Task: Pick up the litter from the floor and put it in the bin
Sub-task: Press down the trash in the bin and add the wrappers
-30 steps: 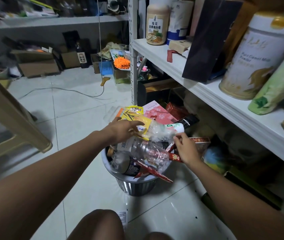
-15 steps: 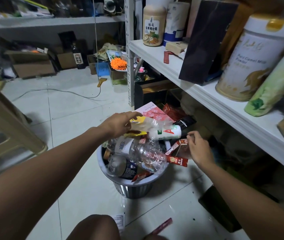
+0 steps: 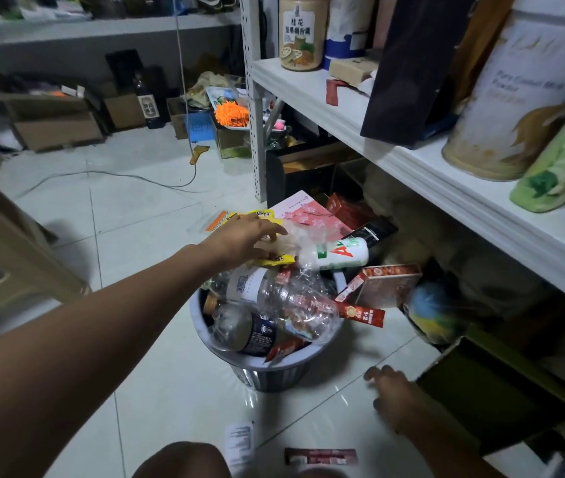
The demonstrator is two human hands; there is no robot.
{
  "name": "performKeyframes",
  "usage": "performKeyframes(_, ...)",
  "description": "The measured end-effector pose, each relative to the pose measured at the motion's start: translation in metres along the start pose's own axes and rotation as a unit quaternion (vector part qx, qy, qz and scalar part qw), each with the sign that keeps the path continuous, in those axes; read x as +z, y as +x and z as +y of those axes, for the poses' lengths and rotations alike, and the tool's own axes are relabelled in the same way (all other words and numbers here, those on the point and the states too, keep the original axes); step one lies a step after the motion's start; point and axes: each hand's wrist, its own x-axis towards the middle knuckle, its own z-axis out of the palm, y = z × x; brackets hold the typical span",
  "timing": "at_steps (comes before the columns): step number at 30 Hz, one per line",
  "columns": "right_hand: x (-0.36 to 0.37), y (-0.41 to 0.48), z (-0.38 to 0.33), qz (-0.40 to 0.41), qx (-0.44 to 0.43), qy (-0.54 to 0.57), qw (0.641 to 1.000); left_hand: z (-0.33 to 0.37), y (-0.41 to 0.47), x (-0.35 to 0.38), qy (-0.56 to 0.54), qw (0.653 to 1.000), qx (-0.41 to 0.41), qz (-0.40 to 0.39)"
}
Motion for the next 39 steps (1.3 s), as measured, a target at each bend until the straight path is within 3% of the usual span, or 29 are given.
performKeyframes(6, 0.047, 0.001, -0.022, -0.042, -0.037, 0.011, 0.998, 0.001, 0.000, 0.007, -0.022, 0.999, -0.002, 0.048)
performKeyframes(12, 0.072, 0.001, -0.034, -0.055, -0.043, 0.024, 0.997, 0.024, -0.014, -0.006, 0.028, 0.992, 0.038, 0.119)
performKeyframes(19, 0.086, -0.003, -0.039, -0.051, -0.055, 0.054, 0.996, 0.034, -0.025, -0.005, -0.028, 0.992, 0.119, 0.039)
performKeyframes(29, 0.103, -0.006, -0.041, -0.044, -0.076, 0.061, 0.994, 0.044, -0.021, -0.003, -0.015, 0.987, 0.120, 0.107)
performKeyframes(35, 0.108, -0.012, -0.040, -0.022, -0.085, 0.053, 0.995, 0.046, -0.029, -0.001, 0.006, 0.989, 0.097, 0.108)
performKeyframes(39, 0.111, -0.015, -0.039, -0.008, -0.087, 0.052, 0.995, 0.058, -0.045, -0.004, -0.006, 0.977, 0.099, 0.187)
